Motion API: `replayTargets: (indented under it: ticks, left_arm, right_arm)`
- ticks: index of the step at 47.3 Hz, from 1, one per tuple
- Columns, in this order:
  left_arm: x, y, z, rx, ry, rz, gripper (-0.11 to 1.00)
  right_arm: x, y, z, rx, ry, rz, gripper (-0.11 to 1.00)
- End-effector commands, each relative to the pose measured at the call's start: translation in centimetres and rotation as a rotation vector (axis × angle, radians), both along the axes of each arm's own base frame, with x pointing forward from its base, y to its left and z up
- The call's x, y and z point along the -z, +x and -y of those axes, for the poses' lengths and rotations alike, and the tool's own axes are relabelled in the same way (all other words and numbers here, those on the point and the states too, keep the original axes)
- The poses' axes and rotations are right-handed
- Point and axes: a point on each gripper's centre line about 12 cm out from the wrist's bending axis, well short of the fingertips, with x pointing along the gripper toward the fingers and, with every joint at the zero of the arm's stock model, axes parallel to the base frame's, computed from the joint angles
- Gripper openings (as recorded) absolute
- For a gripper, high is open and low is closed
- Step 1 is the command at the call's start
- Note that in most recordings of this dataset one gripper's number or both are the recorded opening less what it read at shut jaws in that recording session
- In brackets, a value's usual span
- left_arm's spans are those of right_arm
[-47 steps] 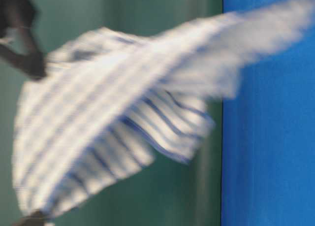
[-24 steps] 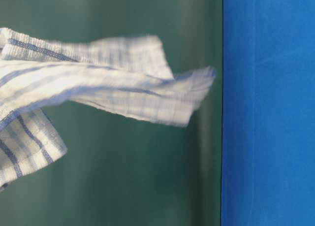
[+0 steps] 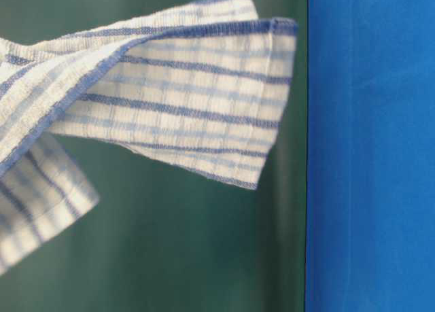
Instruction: Lift the towel with both arms.
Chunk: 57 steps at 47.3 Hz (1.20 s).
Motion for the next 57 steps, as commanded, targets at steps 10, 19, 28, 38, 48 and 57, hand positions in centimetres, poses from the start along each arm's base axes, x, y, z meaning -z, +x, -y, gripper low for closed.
replayTargets:
  ticks: [10,19,28,38,48,57]
  left_arm:
    - [-1.1,-0.1,-0.1,-0.006,-0.001,0.041,0.91]
    - [-0.2,0.2,-0.1,-0.005,-0.005,0.017,0.9]
    - [4.1,2.0,0.1,0.0,-0.005,-0.045,0.9]
    - [10.2,4.8,0.4,0.005,0.003,-0.126,0.9]
    - [14.8,7.3,0.4,0.004,0.008,-0.195,0.9]
    - [19.4,9.3,0.3,-0.001,0.013,-0.259,0.9]
  right_arm:
    - [-1.3,0.0,0.4,0.014,-0.041,0.038,0.69]
    - [-0.6,0.0,0.4,0.015,-0.041,0.016,0.67]
    - [4.3,0.3,0.3,0.012,-0.027,-0.108,0.67]
    - [11.7,0.7,-0.4,0.019,0.007,-0.299,0.67]
    - [18.0,0.5,-1.8,0.003,0.024,-0.446,0.67]
    - [22.6,0.3,-2.0,0.028,0.051,-0.521,0.67]
